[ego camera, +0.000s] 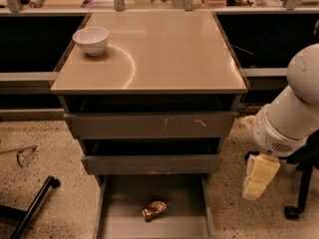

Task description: Pick orange can from bottom drawer and place on counter

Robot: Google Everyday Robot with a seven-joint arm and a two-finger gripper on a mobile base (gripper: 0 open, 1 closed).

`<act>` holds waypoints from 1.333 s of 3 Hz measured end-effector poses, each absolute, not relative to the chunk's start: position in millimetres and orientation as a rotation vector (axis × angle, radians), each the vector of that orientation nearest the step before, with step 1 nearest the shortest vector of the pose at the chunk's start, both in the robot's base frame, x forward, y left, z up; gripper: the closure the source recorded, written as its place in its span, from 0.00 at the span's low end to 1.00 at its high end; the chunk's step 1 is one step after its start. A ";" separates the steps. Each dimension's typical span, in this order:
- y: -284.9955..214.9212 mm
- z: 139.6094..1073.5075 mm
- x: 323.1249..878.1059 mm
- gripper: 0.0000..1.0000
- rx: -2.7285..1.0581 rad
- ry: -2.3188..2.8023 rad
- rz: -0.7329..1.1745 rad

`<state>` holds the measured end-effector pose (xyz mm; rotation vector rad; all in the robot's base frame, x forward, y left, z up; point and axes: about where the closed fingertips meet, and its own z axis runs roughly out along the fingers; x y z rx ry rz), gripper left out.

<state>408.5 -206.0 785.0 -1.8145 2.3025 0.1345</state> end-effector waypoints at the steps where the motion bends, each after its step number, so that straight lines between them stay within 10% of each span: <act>1: -182.6 740.3 410.0 0.00 -1.842 2.256 0.230; 4: -151.1 653.6 411.3 0.00 -1.850 2.168 0.392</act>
Offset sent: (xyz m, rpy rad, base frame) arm -0.0030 0.0830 -0.1950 0.3217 0.0740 0.1266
